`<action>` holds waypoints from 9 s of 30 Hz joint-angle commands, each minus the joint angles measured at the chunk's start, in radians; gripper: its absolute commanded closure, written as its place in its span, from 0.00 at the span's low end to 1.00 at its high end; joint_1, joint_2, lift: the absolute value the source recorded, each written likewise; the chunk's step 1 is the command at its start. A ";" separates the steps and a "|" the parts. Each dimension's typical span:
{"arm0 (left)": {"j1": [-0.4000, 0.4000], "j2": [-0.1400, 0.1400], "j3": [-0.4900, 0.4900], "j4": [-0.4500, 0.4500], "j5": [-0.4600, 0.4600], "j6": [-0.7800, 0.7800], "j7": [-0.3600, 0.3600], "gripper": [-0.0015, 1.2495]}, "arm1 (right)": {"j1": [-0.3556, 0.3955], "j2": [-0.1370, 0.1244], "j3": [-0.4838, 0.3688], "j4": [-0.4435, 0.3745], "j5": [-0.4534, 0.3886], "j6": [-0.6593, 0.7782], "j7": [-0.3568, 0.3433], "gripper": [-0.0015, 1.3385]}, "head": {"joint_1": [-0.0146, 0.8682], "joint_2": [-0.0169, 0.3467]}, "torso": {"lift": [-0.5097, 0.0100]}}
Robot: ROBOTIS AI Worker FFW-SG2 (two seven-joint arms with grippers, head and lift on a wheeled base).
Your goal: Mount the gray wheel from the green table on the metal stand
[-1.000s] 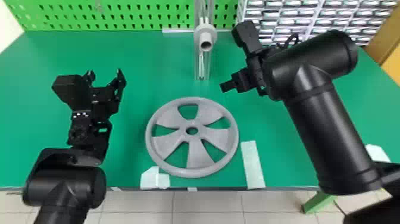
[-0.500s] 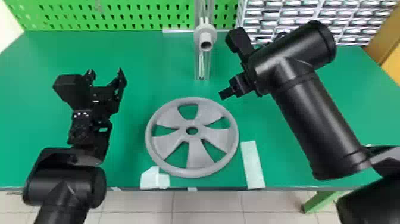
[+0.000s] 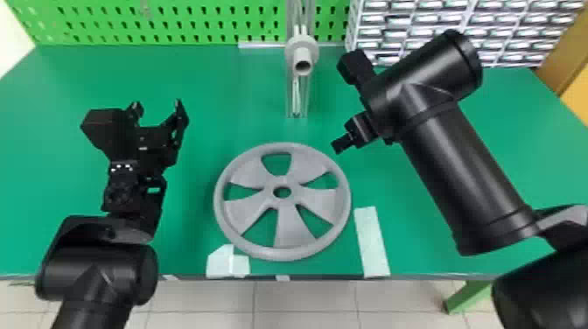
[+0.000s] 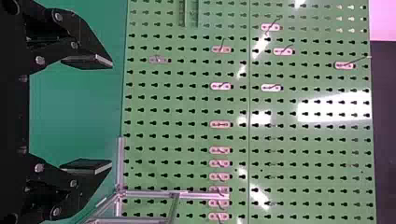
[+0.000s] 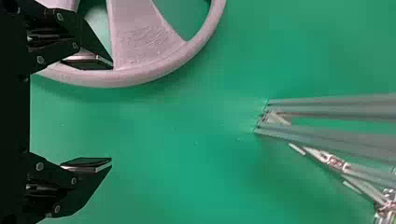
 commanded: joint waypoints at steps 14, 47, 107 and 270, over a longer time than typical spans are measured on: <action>0.000 0.005 -0.007 0.000 -0.009 -0.002 0.000 0.40 | -0.016 0.001 -0.021 0.020 0.034 0.042 0.031 0.39 | 1.00 0.19 | 0.79; -0.008 0.005 -0.015 0.000 -0.015 -0.002 0.000 0.40 | -0.010 0.001 0.057 -0.003 0.048 0.068 0.058 0.39 | 1.00 0.19 | 0.79; -0.017 0.005 -0.023 0.002 -0.026 -0.002 0.000 0.40 | -0.018 0.001 0.088 0.164 -0.064 -0.063 0.057 0.39 | 1.00 0.19 | 0.79; -0.011 0.005 -0.009 -0.002 -0.014 -0.017 0.002 0.40 | 0.131 0.001 -0.035 -0.101 -0.159 -0.142 -0.169 0.89 | 1.00 0.19 | 0.79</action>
